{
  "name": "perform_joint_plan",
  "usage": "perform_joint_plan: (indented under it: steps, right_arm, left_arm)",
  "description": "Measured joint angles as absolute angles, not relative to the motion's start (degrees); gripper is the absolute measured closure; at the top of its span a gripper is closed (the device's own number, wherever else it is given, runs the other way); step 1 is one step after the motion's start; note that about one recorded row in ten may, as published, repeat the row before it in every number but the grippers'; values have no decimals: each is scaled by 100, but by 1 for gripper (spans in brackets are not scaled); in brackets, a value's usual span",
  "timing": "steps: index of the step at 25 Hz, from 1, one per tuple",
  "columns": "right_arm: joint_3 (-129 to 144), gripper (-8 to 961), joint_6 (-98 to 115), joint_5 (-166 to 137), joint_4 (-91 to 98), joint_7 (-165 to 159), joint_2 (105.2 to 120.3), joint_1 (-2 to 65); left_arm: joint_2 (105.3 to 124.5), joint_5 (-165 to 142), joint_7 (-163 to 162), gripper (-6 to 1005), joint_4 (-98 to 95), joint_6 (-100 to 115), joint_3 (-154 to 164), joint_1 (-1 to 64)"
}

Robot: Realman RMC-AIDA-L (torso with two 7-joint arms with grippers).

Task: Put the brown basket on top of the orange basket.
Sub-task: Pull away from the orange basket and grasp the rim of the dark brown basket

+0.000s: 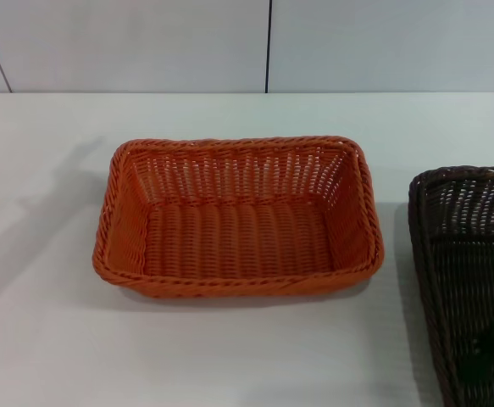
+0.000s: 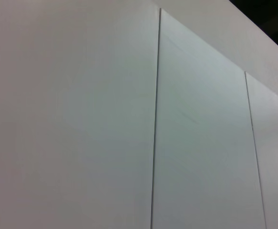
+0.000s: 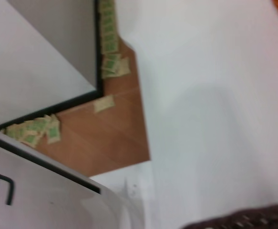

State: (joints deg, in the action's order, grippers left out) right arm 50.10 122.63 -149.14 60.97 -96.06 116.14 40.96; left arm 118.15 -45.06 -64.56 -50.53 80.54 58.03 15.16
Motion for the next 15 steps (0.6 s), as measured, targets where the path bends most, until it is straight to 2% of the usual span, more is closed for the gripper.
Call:
perform_joint_plan:
  steps: [8,14,15]
  right_arm:
    - [4933,368,12458,-14753,6125,-9606,11659,4189]
    - [4283,367,12357,-14750,6693,-9665,11475,4214]
    - [4178,367,12282,-14769,6984,-9760,11386,4214]
  left_arm:
    - [11821,-4506,-6453,170,-4999,8101,5732,1500]
    - [11821,-4506,-6451,170,-4945,8103,5730,1496]
    - [11821,-4506,-6451,170,-4933,8103,5731,1499]
